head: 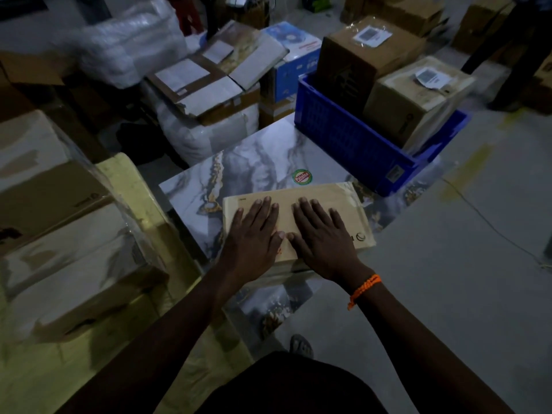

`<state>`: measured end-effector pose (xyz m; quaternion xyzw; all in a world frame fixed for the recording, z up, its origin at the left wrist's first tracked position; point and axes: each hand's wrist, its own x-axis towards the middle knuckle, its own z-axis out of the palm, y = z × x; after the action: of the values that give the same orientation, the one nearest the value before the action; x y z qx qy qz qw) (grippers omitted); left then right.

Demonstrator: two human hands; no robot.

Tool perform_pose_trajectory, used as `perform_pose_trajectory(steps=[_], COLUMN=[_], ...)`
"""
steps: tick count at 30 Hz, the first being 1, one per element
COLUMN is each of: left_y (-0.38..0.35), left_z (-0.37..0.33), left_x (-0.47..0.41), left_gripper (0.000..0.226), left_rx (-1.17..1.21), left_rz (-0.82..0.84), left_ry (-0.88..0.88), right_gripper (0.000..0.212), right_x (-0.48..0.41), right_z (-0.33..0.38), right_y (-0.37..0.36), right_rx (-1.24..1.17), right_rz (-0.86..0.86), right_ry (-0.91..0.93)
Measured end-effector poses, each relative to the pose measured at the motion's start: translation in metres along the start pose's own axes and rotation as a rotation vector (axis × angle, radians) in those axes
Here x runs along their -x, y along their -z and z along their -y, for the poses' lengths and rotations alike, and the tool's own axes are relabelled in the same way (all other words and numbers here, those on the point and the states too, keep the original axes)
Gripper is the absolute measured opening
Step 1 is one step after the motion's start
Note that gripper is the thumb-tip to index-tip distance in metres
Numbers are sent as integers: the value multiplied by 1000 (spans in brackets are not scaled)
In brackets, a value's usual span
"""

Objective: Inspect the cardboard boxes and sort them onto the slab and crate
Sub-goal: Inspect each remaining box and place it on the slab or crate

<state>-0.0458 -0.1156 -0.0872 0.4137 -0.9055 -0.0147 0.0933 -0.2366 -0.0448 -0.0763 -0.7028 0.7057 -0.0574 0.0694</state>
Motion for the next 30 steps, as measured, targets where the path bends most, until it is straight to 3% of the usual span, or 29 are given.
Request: perform_pose_trajectory(steps=[6,16,20,23,27,30], left_y=[-2,-2,-1,10,26,31], left_z=[9,7,16,23,34,38], left_x=[16,15,9,-2,-14,-20], left_gripper=[65,67,80,83,50,48], left_rx=[-11,37,300,653,850,882], left_rz=[-73,-74,-121,-97,-173,-253], left_ry=[93,145,319,553,625,610], right_gripper=[84,84,85,73,52,52], right_x=[9,5,0,-8,-24,-32], right_z=[-44,-45,-54,-60,-68,-70], right_y=[10,16,18,34,48,51], right_rx=[11,-8,-185,-578,-771,-860], right_rz=[-6,22,-110,-139,-52,-96], right_ry=[-94,-94,-252,-480,-571,-582])
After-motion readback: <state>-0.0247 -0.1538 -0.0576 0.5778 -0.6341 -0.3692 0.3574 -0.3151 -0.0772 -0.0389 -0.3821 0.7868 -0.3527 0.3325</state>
